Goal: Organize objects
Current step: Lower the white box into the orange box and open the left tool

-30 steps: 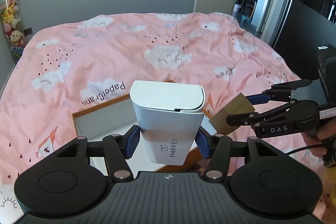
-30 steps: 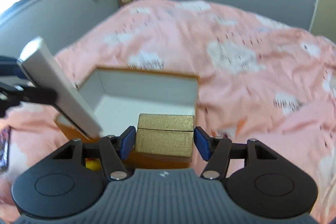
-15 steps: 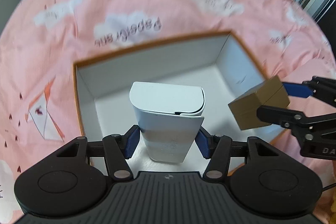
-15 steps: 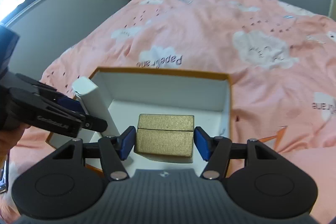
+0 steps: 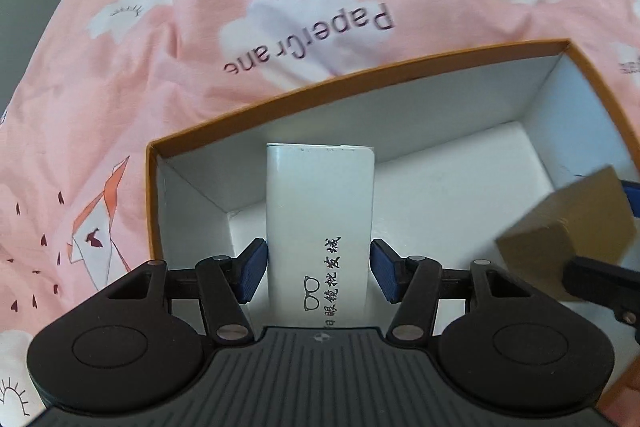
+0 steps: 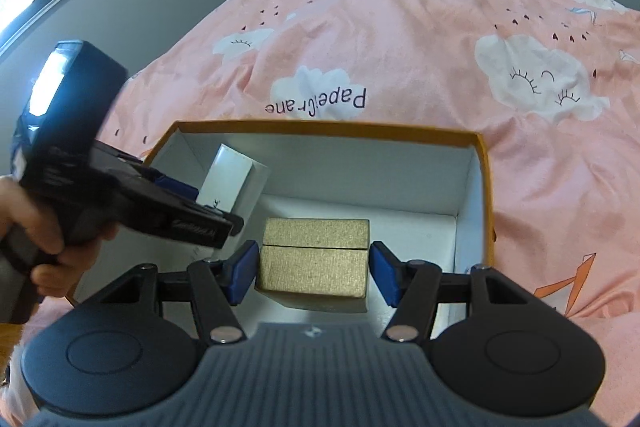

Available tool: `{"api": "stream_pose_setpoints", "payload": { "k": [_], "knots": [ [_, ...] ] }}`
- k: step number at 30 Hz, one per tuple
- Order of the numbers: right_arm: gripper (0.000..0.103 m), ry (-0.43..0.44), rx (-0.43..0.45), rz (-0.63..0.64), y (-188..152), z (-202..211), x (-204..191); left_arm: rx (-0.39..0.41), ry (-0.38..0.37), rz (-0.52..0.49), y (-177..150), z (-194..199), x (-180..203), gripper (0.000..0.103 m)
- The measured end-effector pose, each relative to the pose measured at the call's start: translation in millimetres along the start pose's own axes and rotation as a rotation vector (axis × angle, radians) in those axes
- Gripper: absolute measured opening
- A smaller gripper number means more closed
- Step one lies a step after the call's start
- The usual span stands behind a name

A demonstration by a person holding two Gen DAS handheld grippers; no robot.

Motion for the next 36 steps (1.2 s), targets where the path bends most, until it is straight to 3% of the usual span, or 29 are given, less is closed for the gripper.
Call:
{"api": "stream_pose_setpoints", "payload": {
  "k": [8,15,16,18,23,26,30,36],
  "knots": [
    [0.062,0.007,-0.035,-0.004,-1,-20,4,-0.012,0.075,-0.109,4,-3,14,0.069],
    [0.062,0.001,-0.047,-0.023,-2,-24,9,0.051,0.276,-0.257,-1,-4,23,0.067],
    [0.062,0.001,-0.05,-0.027,-2,-25,9,0.056,0.279,-0.273,-2,-3,24,0.061],
    [0.062,-0.001,-0.056,-0.043,-3,-27,12,0.065,0.219,-0.308,-4,2,25,0.058],
    [0.062,-0.014,-0.057,-0.056,-3,-28,15,0.029,-0.013,-0.374,-10,4,31,0.03],
    [0.062,-0.011,-0.058,-0.061,-4,-27,16,-0.003,-0.139,-0.398,-16,2,36,0.025],
    [0.062,-0.005,-0.071,-0.064,-5,-29,16,-0.054,-0.121,-0.43,-19,-12,44,0.022],
    [0.062,0.031,-0.104,-0.08,-10,-33,11,-0.103,-0.07,-0.385,-11,-30,35,0.011]
  ]
}}
Point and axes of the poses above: each gripper's, at about its wrist camera, not at the fingertips, and z roughly against the way its jaws point, x to its right, y to its top, the point moved 1 cm from there along -z, roughly the way its jaws point, and after that the axes turned 1 degree about y, right-handed, at the moved point
